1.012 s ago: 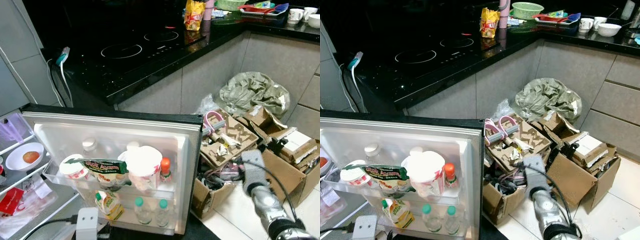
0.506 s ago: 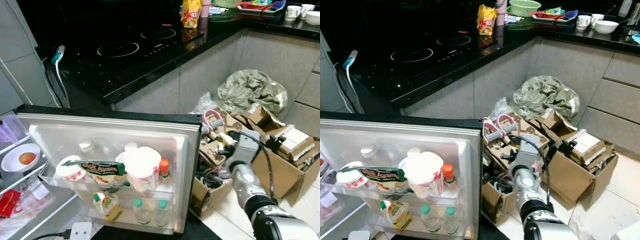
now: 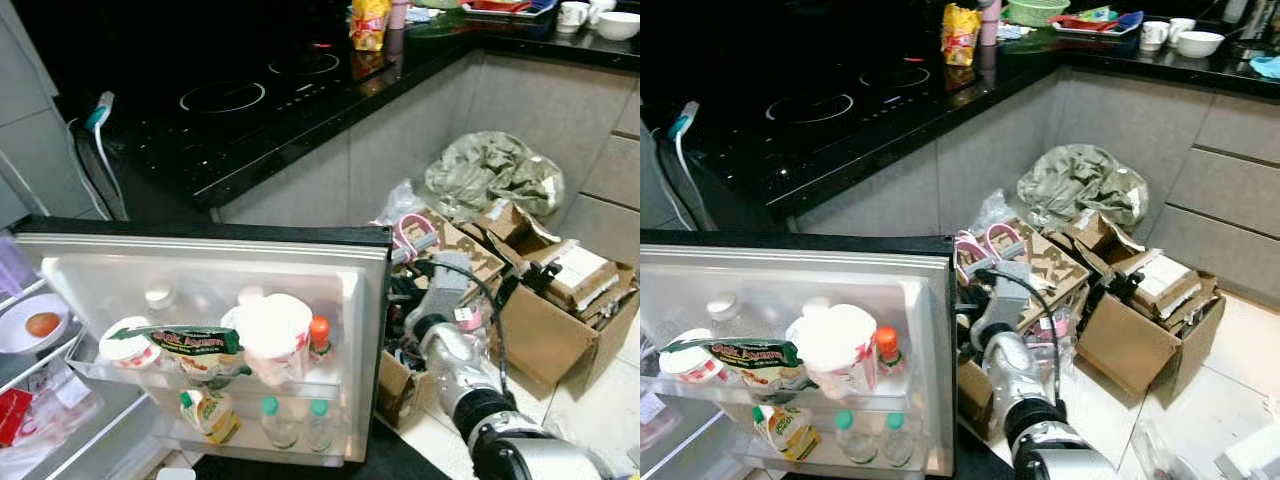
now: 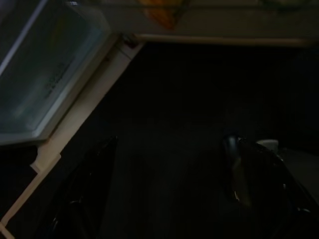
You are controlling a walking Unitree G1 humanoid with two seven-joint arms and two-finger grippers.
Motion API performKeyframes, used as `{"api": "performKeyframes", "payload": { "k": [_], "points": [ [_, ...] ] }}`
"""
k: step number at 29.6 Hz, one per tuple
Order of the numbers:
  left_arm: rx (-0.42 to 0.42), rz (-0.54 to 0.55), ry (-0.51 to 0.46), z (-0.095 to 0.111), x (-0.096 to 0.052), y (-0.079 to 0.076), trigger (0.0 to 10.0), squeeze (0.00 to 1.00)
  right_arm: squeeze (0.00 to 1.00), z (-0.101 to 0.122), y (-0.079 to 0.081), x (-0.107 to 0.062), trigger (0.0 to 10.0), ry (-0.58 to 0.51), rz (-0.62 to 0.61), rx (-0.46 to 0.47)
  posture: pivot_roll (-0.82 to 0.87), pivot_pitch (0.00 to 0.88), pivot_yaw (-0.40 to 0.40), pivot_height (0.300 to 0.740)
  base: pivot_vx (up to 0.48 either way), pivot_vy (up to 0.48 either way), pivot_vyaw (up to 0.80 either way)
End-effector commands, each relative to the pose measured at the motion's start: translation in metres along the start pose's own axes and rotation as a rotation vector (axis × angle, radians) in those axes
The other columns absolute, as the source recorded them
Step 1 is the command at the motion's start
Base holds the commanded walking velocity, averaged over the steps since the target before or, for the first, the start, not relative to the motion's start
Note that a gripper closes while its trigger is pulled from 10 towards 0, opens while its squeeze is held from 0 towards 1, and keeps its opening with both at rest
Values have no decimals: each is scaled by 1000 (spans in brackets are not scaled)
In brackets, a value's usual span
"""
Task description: Restocking fridge
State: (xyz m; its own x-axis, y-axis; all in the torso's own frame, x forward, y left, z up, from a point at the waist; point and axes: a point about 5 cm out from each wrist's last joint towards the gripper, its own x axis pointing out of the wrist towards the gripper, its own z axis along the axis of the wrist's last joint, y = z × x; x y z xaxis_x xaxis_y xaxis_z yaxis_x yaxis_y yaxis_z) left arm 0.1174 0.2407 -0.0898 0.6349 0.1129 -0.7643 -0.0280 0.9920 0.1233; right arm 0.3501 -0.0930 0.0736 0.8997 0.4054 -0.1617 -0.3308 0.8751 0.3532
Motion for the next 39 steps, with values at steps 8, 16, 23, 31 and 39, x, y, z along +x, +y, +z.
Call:
{"api": "performKeyframes", "payload": {
  "k": [8, 16, 23, 31, 39],
  "points": [
    [23, -13, 60, -5, 2, -8, 10000, 0, 0, -46, 30, -27, 10000, 221, 573, 9, -75, 57, 37, 734, 0, 0, 0],
    [29, -28, 78, -6, 4, -31, 10000, 0, 0, -81, -21, -77, 10000, 342, 463, 22, -79, 61, 38, 734, 0, 0, 0],
    [16, -15, 81, 3, 9, -29, 10000, 0, 0, -96, -89, -111, 10000, 393, -144, -19, -84, 65, 39, 734, 0, 0, 0],
    [-21, 32, 97, 4, 10, -23, 10000, 0, 0, -116, -96, -134, 10000, 445, -241, 2, -76, 68, 29, 734, 0, 0, 0],
    [-112, 102, 94, 19, 16, -13, 10000, 0, 0, -153, -92, -167, 10000, 597, -311, -93, -56, 69, 14, 734, 0, 0, 0]
  ]
}}
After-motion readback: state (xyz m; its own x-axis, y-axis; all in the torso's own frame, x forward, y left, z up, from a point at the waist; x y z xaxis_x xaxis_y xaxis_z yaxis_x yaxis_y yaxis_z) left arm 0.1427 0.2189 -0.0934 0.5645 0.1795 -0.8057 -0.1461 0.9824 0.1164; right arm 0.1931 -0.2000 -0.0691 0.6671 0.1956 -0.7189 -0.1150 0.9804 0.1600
